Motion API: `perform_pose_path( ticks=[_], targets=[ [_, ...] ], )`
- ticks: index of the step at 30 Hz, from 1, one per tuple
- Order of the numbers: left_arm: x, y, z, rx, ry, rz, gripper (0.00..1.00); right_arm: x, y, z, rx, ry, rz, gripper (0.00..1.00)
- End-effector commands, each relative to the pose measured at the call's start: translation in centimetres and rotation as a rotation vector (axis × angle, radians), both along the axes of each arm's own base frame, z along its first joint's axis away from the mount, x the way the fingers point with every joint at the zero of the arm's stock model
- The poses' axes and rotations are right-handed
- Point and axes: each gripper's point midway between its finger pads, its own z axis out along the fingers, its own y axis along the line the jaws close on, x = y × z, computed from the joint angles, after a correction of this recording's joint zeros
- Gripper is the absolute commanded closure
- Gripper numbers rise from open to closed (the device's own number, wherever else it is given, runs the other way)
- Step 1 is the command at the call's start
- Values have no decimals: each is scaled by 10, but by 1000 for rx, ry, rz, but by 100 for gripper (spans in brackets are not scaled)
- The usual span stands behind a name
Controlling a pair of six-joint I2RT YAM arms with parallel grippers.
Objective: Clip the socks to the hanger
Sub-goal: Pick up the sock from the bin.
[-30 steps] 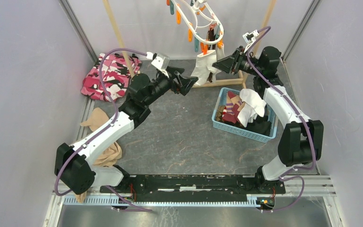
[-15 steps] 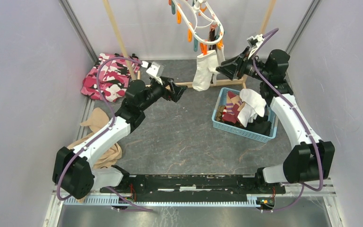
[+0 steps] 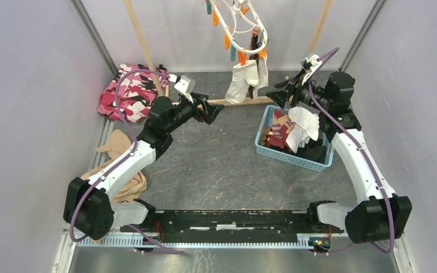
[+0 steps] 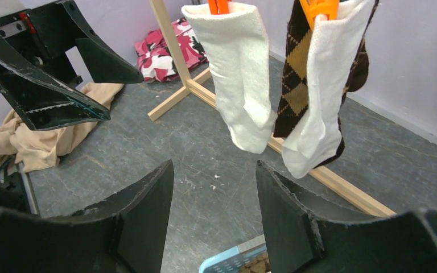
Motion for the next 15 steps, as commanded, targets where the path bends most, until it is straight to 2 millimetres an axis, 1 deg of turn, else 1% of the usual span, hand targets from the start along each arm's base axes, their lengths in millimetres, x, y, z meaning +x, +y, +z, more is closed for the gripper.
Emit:
perform_pose_path(
  ticks=[1, 5, 7, 10, 12, 15],
  targets=[
    [-7, 2, 18, -8, -90, -31, 10, -5, -12, -1, -45, -33, -54, 39],
    [-8, 3, 15, -5, -82, -40, 10, -9, -20, -10, -64, -16, -93, 38],
    [-10, 3, 14, -5, -81, -51, 10, -8, -29, -16, -74, -3, -135, 38],
    [-14, 3, 12, -8, -76, -62, 10, -6, -45, -31, -94, 34, -221, 36],
    [-16, 3, 12, -12, -71, -65, 10, -2, -63, -45, -119, 75, -317, 34],
    [-18, 5, 11, -14, -67, -63, 10, 3, -98, -76, -175, 168, -507, 30]
  ],
)
